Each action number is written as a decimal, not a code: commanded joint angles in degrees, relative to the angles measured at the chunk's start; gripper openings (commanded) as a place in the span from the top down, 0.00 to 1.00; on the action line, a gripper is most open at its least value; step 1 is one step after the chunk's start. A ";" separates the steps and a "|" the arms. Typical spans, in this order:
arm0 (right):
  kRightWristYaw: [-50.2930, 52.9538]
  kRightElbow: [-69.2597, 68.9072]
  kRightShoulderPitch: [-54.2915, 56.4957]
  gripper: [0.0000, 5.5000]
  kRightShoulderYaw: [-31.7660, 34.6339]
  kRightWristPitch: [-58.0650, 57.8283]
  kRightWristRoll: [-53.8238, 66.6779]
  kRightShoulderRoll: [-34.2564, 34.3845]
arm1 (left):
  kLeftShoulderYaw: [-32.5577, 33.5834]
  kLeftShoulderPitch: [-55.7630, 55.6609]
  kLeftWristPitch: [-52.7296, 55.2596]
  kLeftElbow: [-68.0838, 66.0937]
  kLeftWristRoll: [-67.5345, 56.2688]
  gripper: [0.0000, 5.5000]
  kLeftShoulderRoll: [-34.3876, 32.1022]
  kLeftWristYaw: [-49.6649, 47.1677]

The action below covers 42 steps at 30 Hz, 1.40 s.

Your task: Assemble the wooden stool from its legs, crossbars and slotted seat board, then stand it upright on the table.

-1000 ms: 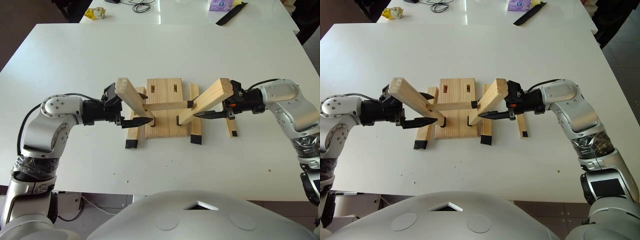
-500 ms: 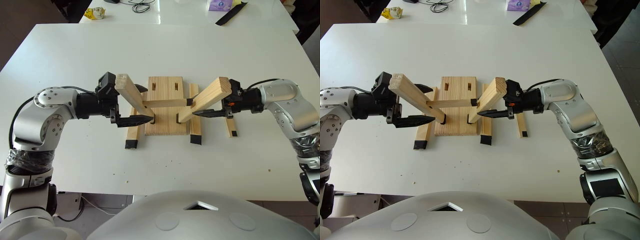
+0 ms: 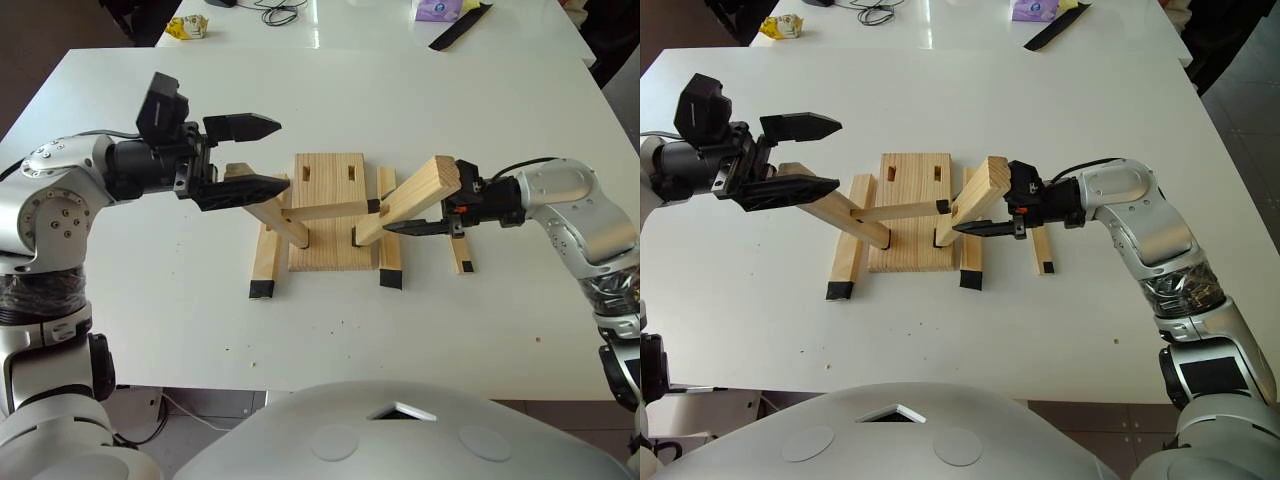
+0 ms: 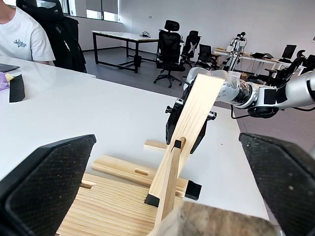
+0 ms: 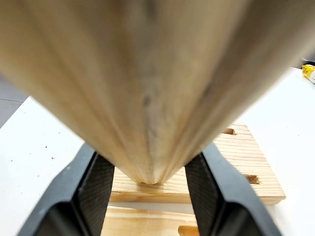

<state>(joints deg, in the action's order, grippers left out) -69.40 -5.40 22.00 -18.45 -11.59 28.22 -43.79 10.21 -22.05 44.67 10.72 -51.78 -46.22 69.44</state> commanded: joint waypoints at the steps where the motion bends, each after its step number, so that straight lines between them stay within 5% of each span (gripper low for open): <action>1: 0.16 3.03 -4.06 0.63 -5.56 -2.78 -8.92 -0.96 | 0.64 -3.57 0.33 0.15 -0.29 0.02 0.27 -1.97; 32: 2.53 3.84 -4.52 0.63 -5.73 -1.88 -10.11 0.43 | -0.72 -14.33 1.13 -4.15 1.74 0.02 4.50 -9.74; 37: 3.09 3.79 -4.49 0.63 -6.02 -1.93 -10.09 0.91 | -6.36 -24.43 -11.00 -9.55 16.17 0.02 8.30 -17.41; 42: 3.70 3.98 -4.14 0.63 -6.35 -1.99 -10.18 1.66 | -18.04 -27.41 -32.33 -16.07 33.44 0.02 8.86 -10.36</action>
<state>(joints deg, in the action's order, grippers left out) -66.81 -4.81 22.35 -19.38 -10.53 27.05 -41.79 -1.44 -47.89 21.91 -2.05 -26.13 -37.66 54.26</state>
